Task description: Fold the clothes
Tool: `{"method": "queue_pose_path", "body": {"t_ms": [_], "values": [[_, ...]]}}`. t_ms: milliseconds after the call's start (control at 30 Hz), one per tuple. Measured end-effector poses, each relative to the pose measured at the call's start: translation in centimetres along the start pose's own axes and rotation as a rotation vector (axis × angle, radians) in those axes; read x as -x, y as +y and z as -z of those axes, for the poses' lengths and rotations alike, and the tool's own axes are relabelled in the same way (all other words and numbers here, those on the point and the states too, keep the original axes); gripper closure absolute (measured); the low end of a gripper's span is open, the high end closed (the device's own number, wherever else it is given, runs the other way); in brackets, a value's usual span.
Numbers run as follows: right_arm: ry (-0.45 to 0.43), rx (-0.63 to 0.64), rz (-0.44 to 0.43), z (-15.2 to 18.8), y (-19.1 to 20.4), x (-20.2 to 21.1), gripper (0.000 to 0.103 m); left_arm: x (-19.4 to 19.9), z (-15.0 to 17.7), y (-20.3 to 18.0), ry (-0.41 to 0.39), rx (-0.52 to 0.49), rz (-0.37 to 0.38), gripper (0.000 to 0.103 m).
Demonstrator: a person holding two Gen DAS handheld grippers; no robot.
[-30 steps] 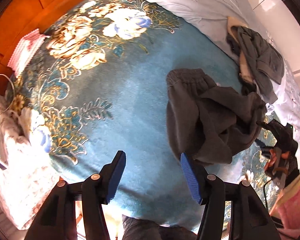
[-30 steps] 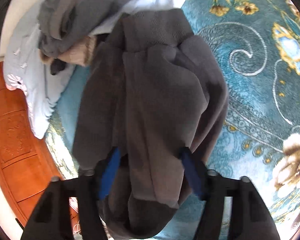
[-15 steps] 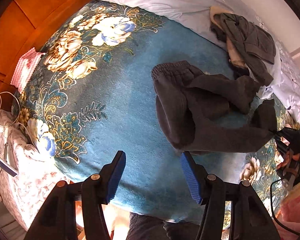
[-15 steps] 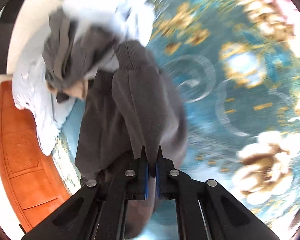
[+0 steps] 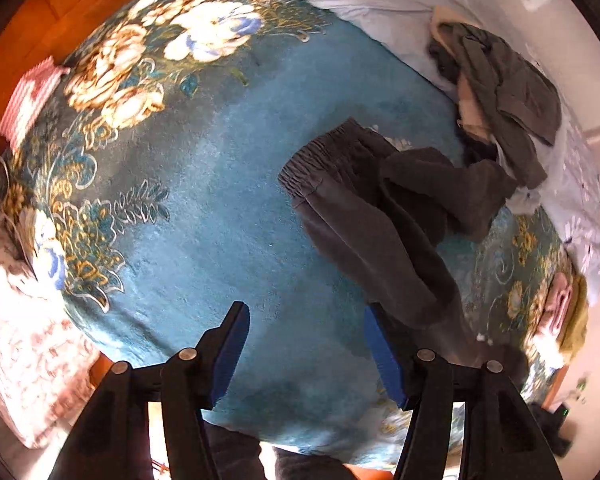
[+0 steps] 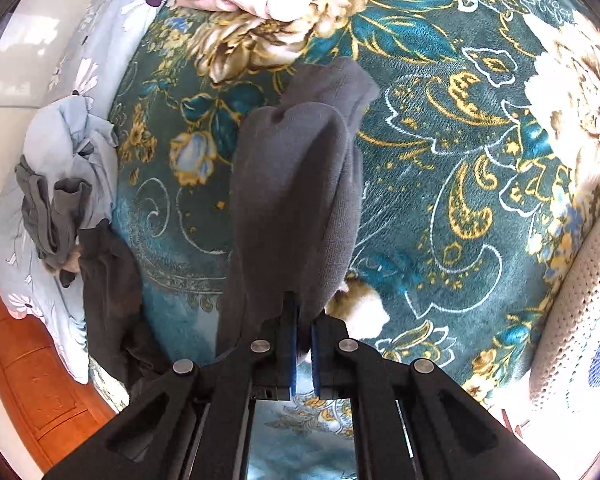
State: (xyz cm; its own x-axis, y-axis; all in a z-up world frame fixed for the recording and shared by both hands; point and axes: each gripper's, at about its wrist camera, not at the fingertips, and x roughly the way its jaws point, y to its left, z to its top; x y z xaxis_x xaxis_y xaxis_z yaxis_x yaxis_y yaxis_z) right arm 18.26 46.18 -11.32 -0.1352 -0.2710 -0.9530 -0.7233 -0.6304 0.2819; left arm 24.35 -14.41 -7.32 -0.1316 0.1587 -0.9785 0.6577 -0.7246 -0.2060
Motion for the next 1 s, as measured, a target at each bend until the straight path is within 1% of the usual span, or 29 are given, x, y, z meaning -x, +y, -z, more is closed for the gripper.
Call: {"method": "queue_pose_path", "body": {"t_ms": [67, 133, 267, 433, 467, 500, 533, 600, 633, 667, 700, 767, 833, 867, 933, 1000], "values": [[-0.018, 0.024, -0.022, 0.1, 0.7, 0.9, 0.098, -1.7, -1.3, 1.5, 0.020, 0.123, 0.034, 0.039], [-0.033, 0.058, -0.038, 0.1, 1.8, 1.8, 0.098, -3.7, -2.4, 2.5, 0.043, 0.218, 0.056, 0.039], [-0.060, 0.131, -0.032, 1.3, 4.3, 3.5, 0.098, -7.3, -5.1, 2.3, 0.069, 0.256, 0.059, 0.039], [-0.089, 0.107, -0.020, 3.8, 5.3, 5.3, 0.098, -11.4, -8.0, 1.5, 0.140, 0.307, 0.087, 0.039], [-0.097, 0.101, -0.015, 4.3, 5.4, 5.7, 0.098, -12.1, -8.4, 1.4, 0.155, 0.309, 0.080, 0.042], [-0.105, 0.095, -0.011, 4.9, 5.6, 6.1, 0.098, -12.7, -8.8, 1.2, 0.163, 0.305, 0.069, 0.045], [-0.113, 0.090, -0.008, 5.4, 5.7, 6.5, 0.098, -13.2, -9.2, 1.1, 0.167, 0.298, 0.059, 0.050], [-0.132, 0.083, -0.012, 6.4, 6.2, 7.2, 0.098, -13.9, -9.8, 0.8, 0.176, 0.280, 0.043, 0.082], [-0.140, 0.082, -0.013, 6.9, 6.5, 7.5, 0.098, -14.0, -10.1, 0.5, 0.174, 0.263, 0.030, 0.085], [-0.146, 0.086, -0.012, 7.2, 6.7, 7.7, 0.098, -13.8, -10.3, 0.2, 0.165, 0.242, 0.015, 0.091], [-0.151, 0.089, -0.011, 7.6, 7.0, 8.0, 0.098, -13.6, -10.5, -0.1, 0.156, 0.220, 0.001, 0.095], [-0.155, 0.096, -0.007, 8.2, 7.4, 8.3, 0.098, -12.7, -10.6, -0.4, 0.136, 0.187, -0.006, 0.097], [-0.142, 0.100, -0.002, 8.5, 7.4, 8.4, 0.098, -11.0, -10.4, 0.2, 0.117, 0.168, 0.018, 0.101], [-0.131, 0.101, 0.000, 8.6, 7.3, 8.3, 0.098, -10.1, -10.3, 0.4, 0.107, 0.158, 0.030, 0.101], [-0.108, 0.102, 0.005, 8.7, 7.1, 8.2, 0.098, -8.0, -9.6, 1.7, 0.108, 0.144, 0.056, 0.101], [-0.086, 0.104, 0.010, 8.9, 6.9, 8.1, 0.098, -5.8, -8.7, 2.9, 0.107, 0.115, 0.047, 0.101]]}}
